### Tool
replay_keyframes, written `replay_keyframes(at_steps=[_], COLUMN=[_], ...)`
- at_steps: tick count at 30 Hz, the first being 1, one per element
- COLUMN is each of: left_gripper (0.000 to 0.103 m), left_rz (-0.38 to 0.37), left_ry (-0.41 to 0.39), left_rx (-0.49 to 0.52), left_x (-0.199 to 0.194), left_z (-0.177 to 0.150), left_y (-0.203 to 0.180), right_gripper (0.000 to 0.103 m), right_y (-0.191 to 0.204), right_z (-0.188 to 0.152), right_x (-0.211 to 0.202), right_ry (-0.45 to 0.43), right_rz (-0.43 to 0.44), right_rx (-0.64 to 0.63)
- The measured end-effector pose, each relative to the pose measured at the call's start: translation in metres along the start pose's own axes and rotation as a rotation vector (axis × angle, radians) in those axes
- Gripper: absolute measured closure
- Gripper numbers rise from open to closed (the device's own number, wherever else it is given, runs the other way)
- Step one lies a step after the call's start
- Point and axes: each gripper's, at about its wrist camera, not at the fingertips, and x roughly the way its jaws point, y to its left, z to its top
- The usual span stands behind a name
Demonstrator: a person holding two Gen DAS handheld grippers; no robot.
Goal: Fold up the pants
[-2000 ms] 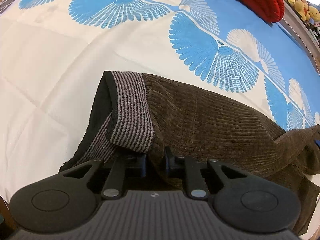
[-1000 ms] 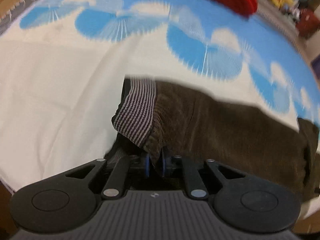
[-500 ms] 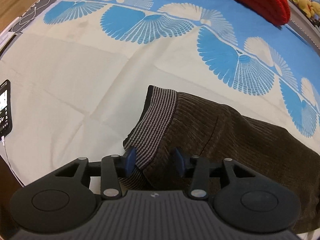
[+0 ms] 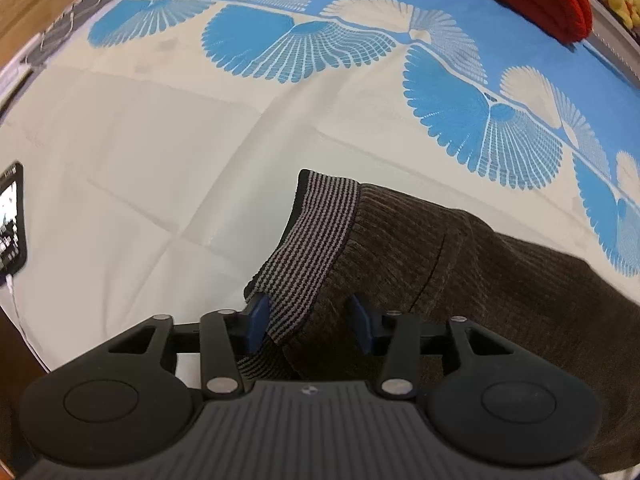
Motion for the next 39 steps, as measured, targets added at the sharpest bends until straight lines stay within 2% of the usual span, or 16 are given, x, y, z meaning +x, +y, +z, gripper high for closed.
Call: replay_keyframes(at_steps=[2,6,8,9,13,15,17,19,22,25,30,31,32,33,36,39], left_gripper=[0.076,0.080,0.082,0.093,0.097,0.096,0.089,0.072,0.051,0.042,0.042,0.044,0.047,0.056,0.072,0.075], left_rz=[0.026,0.003,-0.008,-0.007,-0.012,-0.021,-0.034,-0.053,-0.057,-0.056,-0.044,-0.048,-0.049,-0.045,-0.035,-0.043], left_ry=[-0.022,-0.041,-0.051,-0.049,-0.013,-0.005,0.005,0.011,0.027,0.059,0.109,0.110,0.109,0.106,0.079,0.050], left_rx=[0.044,0.076,0.100,0.111,0.115,0.086,0.048,0.016,0.002,-0.037,-0.086,-0.090,-0.085,-0.070,-0.033,-0.012], left_x=[-0.004,-0.009,-0.011,-0.011,-0.005,-0.004,-0.003,-0.003,0.001,0.009,0.025,0.026,0.027,0.027,0.022,0.014], left_z=[-0.004,-0.013,-0.016,-0.018,-0.021,-0.020,-0.019,-0.017,-0.016,-0.015,-0.014,-0.014,-0.014,-0.015,-0.017,-0.019], left_y=[-0.004,-0.002,0.000,0.001,0.009,0.012,0.014,0.013,0.010,0.013,0.024,0.025,0.025,0.025,0.020,0.017], right_gripper=[0.097,0.098,0.098,0.098,0.097,0.095,0.093,0.091,0.079,0.079,0.082,0.086,0.099,0.103,0.103,0.103], right_y=[-0.038,-0.128,-0.163,-0.174,-0.198,-0.213,-0.230,-0.244,-0.257,-0.256,-0.249,-0.248,-0.250,-0.253,-0.262,-0.269], right_z=[-0.004,-0.042,-0.075,-0.092,-0.146,-0.164,-0.174,-0.177,-0.182,-0.182,-0.176,-0.175,-0.175,-0.174,-0.174,-0.177], right_x=[-0.025,-0.069,-0.083,-0.087,-0.085,-0.076,-0.070,-0.065,-0.057,-0.046,-0.046,-0.048,-0.050,-0.050,-0.054,-0.066], right_ry=[-0.064,-0.122,-0.088,-0.058,0.098,0.158,0.155,0.127,0.108,0.141,0.137,0.132,0.131,0.129,0.096,0.048], right_rz=[-0.026,-0.017,0.030,0.050,0.131,0.145,0.128,0.103,0.086,0.056,0.001,-0.012,-0.031,-0.046,-0.054,-0.059], right_rx=[0.136,0.470,0.614,0.653,0.698,0.756,0.826,0.899,1.012,1.052,1.040,1.031,1.020,1.012,1.016,1.024])
